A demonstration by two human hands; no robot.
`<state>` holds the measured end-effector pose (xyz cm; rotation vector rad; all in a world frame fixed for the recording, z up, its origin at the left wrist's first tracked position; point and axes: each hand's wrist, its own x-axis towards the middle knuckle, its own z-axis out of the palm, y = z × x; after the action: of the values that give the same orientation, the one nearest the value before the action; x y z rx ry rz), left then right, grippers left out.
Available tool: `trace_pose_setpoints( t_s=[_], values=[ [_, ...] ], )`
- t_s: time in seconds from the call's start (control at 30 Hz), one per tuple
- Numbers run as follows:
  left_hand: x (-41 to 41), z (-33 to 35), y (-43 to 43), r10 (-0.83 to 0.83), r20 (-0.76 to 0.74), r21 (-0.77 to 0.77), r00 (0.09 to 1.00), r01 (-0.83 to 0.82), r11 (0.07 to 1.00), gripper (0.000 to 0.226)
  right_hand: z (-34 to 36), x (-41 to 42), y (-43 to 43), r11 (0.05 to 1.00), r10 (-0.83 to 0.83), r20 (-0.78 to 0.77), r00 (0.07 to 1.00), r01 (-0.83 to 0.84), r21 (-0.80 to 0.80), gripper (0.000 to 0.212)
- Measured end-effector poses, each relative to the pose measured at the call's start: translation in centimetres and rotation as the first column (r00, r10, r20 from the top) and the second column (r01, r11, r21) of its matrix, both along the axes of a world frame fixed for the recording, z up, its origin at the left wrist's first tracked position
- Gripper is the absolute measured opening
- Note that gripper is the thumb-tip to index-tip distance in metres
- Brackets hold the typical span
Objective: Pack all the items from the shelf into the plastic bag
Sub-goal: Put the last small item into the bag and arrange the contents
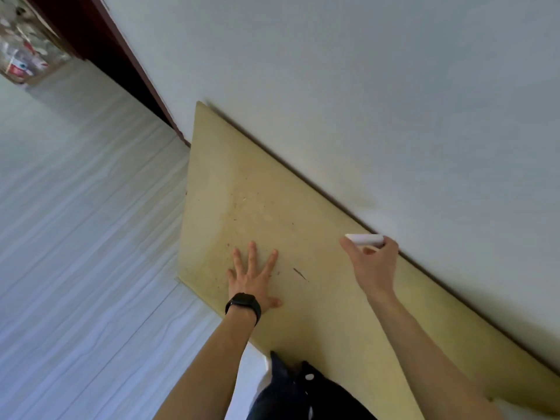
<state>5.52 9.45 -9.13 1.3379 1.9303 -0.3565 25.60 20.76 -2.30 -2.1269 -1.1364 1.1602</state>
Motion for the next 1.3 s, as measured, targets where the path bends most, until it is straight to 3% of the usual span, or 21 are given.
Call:
trace_pose_setpoints(
  t_s=[0.13, 0.27, 0.47, 0.57, 0.67, 0.8, 0.93, 1.1, 1.2, 1.3],
  values=[
    [0.5, 1.4, 0.3, -0.093, -0.061, -0.094, 0.994, 0.087, 0.992, 0.113, 6.6, 5.5, -7.7, 0.985, 0.138, -0.018, 0.990, -0.136, 0.103, 0.084],
    [5.0, 4.5, 1.5, -0.143, -0.049, -0.051, 0.988, 0.141, 0.989, 0.066, 12.2, 12.0, -14.1, 0.981, 0.112, 0.053, 0.992, -0.119, 0.154, 0.089],
    [21.7, 11.0, 0.9, -0.319, 0.214, 0.169, 0.923, 0.286, 0.943, 0.050, 18.0, 22.3, -22.8, 0.961, -0.106, 0.064, 0.992, 0.085, 0.264, 0.092],
    [31.4, 14.7, -1.4, -0.363, 0.409, 0.311, 0.837, 0.246, 0.918, 0.048, 20.0, 27.6, -26.9, 0.913, -0.238, -0.001, 0.971, 0.224, 0.342, 0.090],
    [39.9, 18.7, -4.8, -0.375, 0.505, 0.393, 0.777, 0.180, 0.902, 0.054, 21.2, 33.1, -31.0, 0.869, -0.327, -0.029, 0.944, 0.313, 0.382, 0.092],
    [46.9, 21.5, -9.1, -0.383, 0.516, 0.377, 0.766, 0.198, 0.905, 0.069, 19.9, 40.3, -35.8, 0.900, -0.363, 0.072, 0.929, 0.329, 0.285, 0.093],
    [49.1, 21.2, -11.3, -0.451, 0.427, 0.321, 0.784, 0.335, 0.886, 0.066, 16.5, 46.3, -38.1, 0.985, -0.173, 0.188, 0.967, 0.165, 0.057, 0.092],
    [48.7, 21.9, -11.9, -0.437, 0.264, 0.180, 0.860, 0.401, 0.898, 0.032, 12.9, 50.0, -38.0, 0.999, 0.018, 0.147, 0.989, -0.011, -0.053, 0.075],
    [49.2, 24.1, -11.4, -0.430, 0.331, 0.268, 0.840, 0.353, 0.897, 0.010, 12.0, 51.2, -36.8, 0.999, 0.012, 0.080, 0.997, -0.009, -0.036, 0.067],
    [50.7, 26.6, -11.2, -0.381, 0.452, 0.329, 0.807, 0.247, 0.912, 0.019, 12.1, 51.8, -35.4, 1.000, -0.020, 0.071, 0.997, 0.021, -0.005, 0.068]
  ],
)
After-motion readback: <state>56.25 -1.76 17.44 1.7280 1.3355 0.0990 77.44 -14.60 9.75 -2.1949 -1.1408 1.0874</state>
